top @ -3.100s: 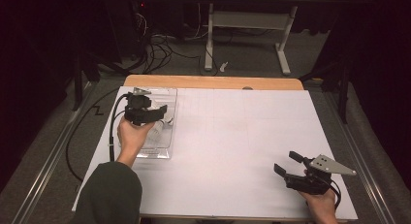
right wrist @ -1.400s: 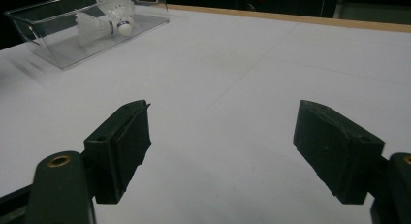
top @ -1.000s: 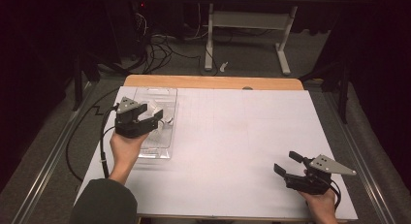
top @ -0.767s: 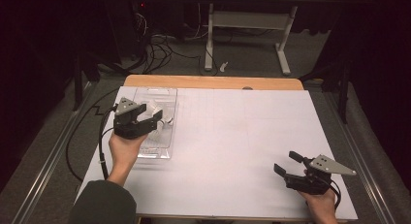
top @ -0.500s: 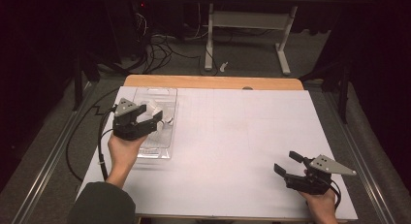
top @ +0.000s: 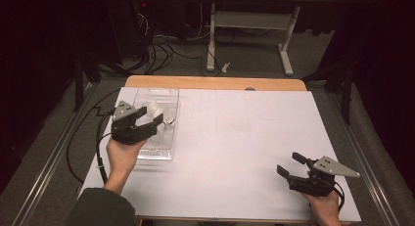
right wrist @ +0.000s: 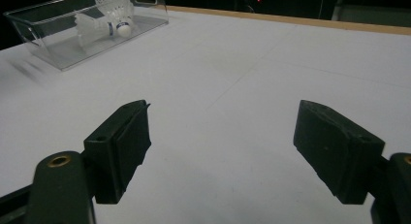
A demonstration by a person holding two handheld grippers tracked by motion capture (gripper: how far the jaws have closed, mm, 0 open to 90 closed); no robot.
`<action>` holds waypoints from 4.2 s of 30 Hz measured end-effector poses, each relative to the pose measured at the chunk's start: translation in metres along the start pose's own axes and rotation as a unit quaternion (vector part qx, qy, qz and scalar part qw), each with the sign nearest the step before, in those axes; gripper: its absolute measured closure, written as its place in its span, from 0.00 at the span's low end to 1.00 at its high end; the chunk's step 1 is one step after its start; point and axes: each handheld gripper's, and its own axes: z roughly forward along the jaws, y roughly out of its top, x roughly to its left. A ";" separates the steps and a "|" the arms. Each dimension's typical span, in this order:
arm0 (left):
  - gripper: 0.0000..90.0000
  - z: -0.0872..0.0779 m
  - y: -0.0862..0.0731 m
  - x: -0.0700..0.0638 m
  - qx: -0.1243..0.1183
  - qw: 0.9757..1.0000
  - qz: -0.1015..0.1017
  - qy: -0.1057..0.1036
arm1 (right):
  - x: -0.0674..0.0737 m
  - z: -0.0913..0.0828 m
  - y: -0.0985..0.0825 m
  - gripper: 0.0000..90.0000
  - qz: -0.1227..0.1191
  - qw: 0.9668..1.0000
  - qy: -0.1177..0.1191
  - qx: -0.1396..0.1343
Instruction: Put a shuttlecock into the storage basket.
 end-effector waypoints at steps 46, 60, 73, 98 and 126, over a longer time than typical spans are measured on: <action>0.40 -0.018 -0.015 0.001 -0.015 1.000 -0.013 -0.001 | 0.000 0.000 0.000 0.24 0.002 1.000 0.000 0.000; 0.40 -0.024 -0.021 0.002 -0.017 1.000 -0.019 -0.001 | 0.000 0.000 0.000 0.24 0.002 1.000 0.001 0.000; 0.40 -0.027 -0.025 0.003 -0.017 1.000 -0.025 -0.004 | 0.000 0.000 0.000 0.24 0.001 1.000 0.000 -0.001; 0.40 -0.035 -0.034 0.003 -0.021 0.999 -0.026 0.000 | 0.000 -0.001 0.000 0.24 0.000 1.000 -0.001 -0.002; 0.40 -0.045 -0.045 -0.001 -0.025 0.999 -0.028 -0.003 | 0.000 0.000 0.000 0.24 -0.001 1.000 -0.002 0.003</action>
